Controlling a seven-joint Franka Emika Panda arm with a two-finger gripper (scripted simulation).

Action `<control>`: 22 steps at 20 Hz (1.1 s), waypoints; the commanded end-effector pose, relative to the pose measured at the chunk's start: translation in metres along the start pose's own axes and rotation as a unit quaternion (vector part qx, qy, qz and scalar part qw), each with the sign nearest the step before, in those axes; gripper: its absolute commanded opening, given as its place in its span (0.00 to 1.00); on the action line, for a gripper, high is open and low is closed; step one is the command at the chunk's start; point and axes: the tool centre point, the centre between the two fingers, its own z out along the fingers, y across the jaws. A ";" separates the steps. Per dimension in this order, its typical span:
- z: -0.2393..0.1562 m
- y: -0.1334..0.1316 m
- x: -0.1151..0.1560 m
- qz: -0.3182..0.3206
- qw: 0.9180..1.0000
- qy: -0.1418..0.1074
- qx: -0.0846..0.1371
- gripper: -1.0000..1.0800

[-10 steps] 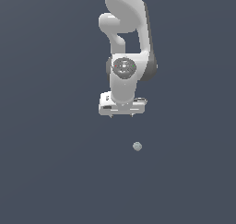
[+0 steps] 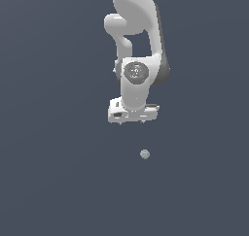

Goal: Pick up the object and move it to a goal position.

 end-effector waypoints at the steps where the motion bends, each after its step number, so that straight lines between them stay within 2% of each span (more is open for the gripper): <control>1: 0.000 -0.004 0.001 -0.002 1.000 0.000 0.001 0.96; 11: 0.003 -0.008 0.013 -0.007 1.000 0.005 0.000 0.96; 22: 0.020 -0.028 0.068 -0.027 0.999 0.025 -0.006 0.96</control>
